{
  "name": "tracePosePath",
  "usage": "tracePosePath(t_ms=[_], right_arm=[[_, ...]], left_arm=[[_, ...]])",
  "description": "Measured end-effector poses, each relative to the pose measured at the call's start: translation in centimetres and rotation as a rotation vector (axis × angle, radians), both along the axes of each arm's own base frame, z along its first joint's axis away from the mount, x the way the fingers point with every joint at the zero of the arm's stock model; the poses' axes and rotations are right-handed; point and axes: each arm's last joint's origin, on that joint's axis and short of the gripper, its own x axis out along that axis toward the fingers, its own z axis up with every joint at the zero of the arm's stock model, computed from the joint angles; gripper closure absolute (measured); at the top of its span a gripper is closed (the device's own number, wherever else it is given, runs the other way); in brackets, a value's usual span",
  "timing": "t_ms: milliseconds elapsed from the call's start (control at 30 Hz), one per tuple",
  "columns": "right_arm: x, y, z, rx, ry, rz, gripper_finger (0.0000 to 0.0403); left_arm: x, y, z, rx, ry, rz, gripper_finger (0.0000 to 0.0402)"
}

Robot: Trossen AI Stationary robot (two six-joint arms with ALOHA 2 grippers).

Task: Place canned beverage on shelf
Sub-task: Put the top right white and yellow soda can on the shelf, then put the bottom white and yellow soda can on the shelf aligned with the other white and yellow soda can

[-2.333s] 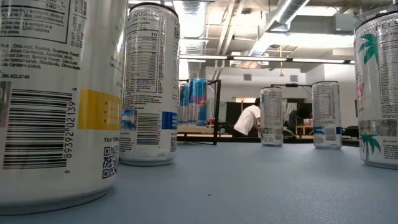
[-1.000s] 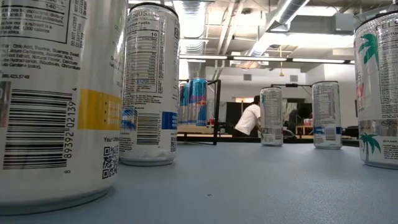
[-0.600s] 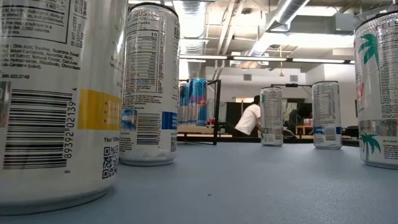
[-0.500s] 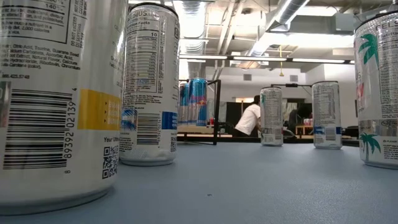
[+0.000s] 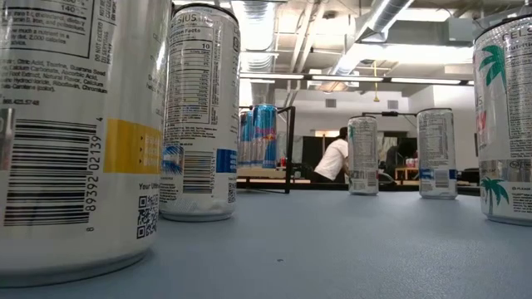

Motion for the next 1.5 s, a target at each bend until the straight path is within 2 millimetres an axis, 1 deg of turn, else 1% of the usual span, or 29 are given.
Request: tracePosePath(t_ms=[300, 533, 700, 867, 1000, 1233, 1333, 1400, 1500], right_arm=[[0.0, 0.0, 0.0, 0.012, -0.004, -0.01, 0.0107], [0.0, 0.0, 0.0, 0.012, -0.004, -0.01, 0.0107], [0.0, 0.0, 0.0, 0.013, -0.003, -0.009, 0.0107], [0.0, 0.0, 0.0, 0.015, -0.002, -0.008, 0.0107], [0.0, 0.0, 0.0, 0.017, 0.0, -0.006, 0.0107], [0.0, 0.1, 0.0, 0.029, 0.009, 0.005, 0.0107], [0.0, 0.1, 0.0, 0.029, 0.009, 0.006, 0.0107], [0.0, 0.0, 0.0, 0.028, 0.009, 0.006, 0.0107], [0.0, 0.0, 0.0, 0.024, 0.01, 0.008, 0.0107]], left_arm=[[0.0, 0.0, 0.0, 0.009, 0.013, -0.006, 0.0088], [0.1, 0.0, 0.0, 0.006, 0.023, -0.042, 0.0087], [0.2, 0.1, 0.2, -0.003, 0.036, -0.047, 0.0068], [0.4, 0.2, 0.8, 0.003, 0.043, -0.035, 0.0046], [0.9, 0.1, 1.7, 0.019, 0.052, -0.046, 0.0043], [1.4, -0.2, 3.9, 0.062, 0.165, -0.018, 0.0043], [1.3, -0.7, 5.5, 0.094, 0.186, -0.003, 0.0043], [1.1, -1.2, 7.0, 0.118, 0.182, 0.003, 0.0043], [0.3, -2.5, 9.6, 0.155, 0.148, -0.021, 0.0043]])
